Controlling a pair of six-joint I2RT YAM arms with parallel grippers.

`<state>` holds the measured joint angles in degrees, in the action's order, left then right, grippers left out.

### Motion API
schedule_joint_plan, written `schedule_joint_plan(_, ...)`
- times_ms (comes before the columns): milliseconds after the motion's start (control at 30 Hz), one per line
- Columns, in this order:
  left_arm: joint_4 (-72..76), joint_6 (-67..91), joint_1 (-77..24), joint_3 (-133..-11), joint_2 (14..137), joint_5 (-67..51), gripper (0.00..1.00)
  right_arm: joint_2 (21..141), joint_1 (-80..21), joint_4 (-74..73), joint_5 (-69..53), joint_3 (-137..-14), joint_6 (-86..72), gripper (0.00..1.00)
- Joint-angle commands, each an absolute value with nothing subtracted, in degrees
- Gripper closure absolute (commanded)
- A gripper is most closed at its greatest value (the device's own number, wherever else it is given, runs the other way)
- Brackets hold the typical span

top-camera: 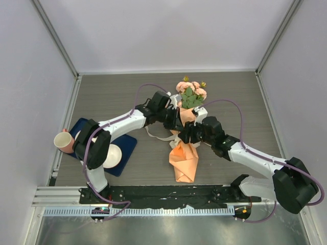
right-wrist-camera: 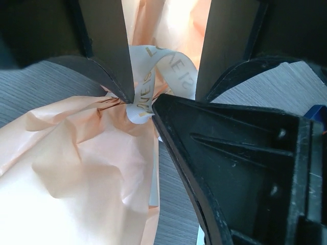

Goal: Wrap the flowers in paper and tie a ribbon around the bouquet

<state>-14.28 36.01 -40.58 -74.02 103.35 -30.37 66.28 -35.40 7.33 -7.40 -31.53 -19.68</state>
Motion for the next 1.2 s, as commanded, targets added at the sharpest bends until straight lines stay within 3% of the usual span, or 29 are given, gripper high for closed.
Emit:
schedule_joint_plan(0, -10.73, 37.35, -40.34, -74.53, 103.10, -32.78, 1.00, 67.59, -36.82, 11.25, -2.65, -31.73, -18.98, 0.42)
schedule_joint_plan(233, -10.02, 37.88, -40.34, -73.48, 102.66, -33.75, 1.00, 67.32, -38.85, 10.37, 5.53, -32.34, -20.21, 0.54)
schedule_joint_plan(367, -10.98, 37.70, -40.17, -73.13, 102.13, -33.66, 0.99, 67.59, -39.37, 11.07, 7.29, -31.99, -21.88, 0.82)
schedule_joint_plan(433, -10.11, 38.40, -39.55, -71.46, 101.52, -33.75, 0.91, 67.94, -39.46, 11.25, 6.95, -31.82, -23.20, 0.89)
schedule_joint_plan(500, -8.44, 38.85, -39.11, -70.32, 100.81, -34.19, 0.91, 68.03, -39.46, 11.08, 6.77, -31.73, -24.68, 0.80)
schedule_joint_plan(567, -8.96, 38.67, -39.02, -70.49, 101.07, -34.19, 0.94, 66.98, -39.55, 10.99, 8.43, -31.47, -25.66, 0.55)
schedule_joint_plan(900, -7.91, 39.90, -39.02, -71.28, 102.75, -35.69, 0.96, 66.01, -39.64, 12.22, 10.72, -31.12, -26.11, 0.57)
schedule_joint_plan(1167, -9.05, 39.55, -39.02, -71.98, 103.45, -36.30, 0.96, 64.60, -39.81, 14.33, 9.94, -30.15, -26.89, 0.47)
